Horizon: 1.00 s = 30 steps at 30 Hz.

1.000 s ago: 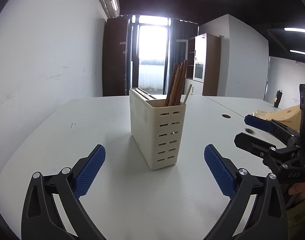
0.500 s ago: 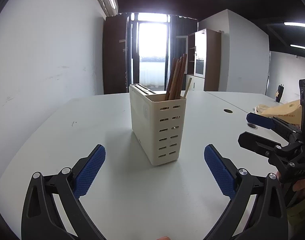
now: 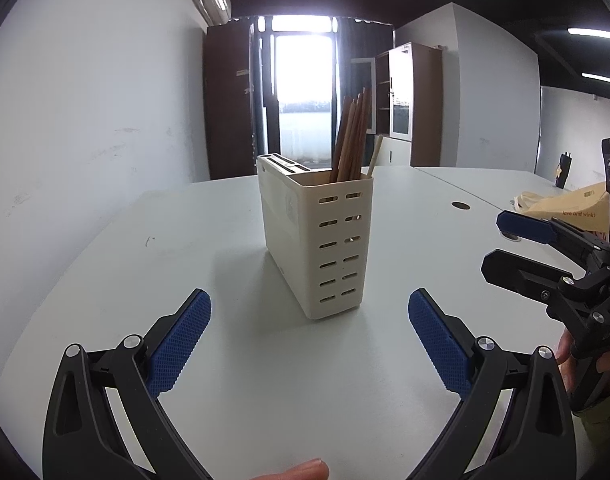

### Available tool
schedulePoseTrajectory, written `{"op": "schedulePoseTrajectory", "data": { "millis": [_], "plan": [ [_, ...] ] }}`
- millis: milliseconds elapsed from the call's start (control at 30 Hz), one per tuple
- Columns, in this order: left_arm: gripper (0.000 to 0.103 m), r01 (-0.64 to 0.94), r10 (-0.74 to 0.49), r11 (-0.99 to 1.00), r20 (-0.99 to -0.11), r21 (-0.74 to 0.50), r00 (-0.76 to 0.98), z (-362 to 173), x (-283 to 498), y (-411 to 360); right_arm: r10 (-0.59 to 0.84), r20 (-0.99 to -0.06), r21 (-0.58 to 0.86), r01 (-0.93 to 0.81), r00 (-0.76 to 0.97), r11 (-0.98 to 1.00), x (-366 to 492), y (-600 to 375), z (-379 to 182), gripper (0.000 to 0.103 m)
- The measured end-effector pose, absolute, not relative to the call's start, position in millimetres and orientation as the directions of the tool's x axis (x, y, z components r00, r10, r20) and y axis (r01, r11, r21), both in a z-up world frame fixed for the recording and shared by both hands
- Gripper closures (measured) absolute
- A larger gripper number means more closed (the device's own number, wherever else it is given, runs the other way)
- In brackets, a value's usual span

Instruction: Organize utensils

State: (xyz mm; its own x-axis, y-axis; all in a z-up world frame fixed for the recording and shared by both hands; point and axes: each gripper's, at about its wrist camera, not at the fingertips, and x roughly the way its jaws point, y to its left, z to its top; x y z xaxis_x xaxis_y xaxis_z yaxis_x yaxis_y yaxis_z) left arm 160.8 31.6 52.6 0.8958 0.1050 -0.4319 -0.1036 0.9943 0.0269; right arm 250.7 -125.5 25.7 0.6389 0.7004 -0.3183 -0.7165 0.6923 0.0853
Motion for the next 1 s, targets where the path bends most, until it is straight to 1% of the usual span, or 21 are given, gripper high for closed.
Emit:
{"op": "schedulePoseTrajectory", "data": {
  "millis": [100,200,1000],
  "plan": [
    [0.006,-0.072,0.059,0.997,-0.443,-0.012,0.895,52.4,161.2,33.8,0.704,-0.319,0.083,-0.721,0.635,0.688,249.3,-125.2,26.1,0.006],
    [0.006,-0.091,0.087,0.996,-0.434,0.013,0.897,51.8,161.3,31.8,0.705,-0.322,0.084,-0.723,0.632,0.686,249.1,-124.9,25.8,0.006],
    [0.006,-0.088,0.095,0.995,-0.434,0.038,0.896,52.3,161.3,27.5,0.712,-0.336,0.087,-0.733,0.616,0.675,247.9,-122.4,25.9,0.006]
  ]
}}
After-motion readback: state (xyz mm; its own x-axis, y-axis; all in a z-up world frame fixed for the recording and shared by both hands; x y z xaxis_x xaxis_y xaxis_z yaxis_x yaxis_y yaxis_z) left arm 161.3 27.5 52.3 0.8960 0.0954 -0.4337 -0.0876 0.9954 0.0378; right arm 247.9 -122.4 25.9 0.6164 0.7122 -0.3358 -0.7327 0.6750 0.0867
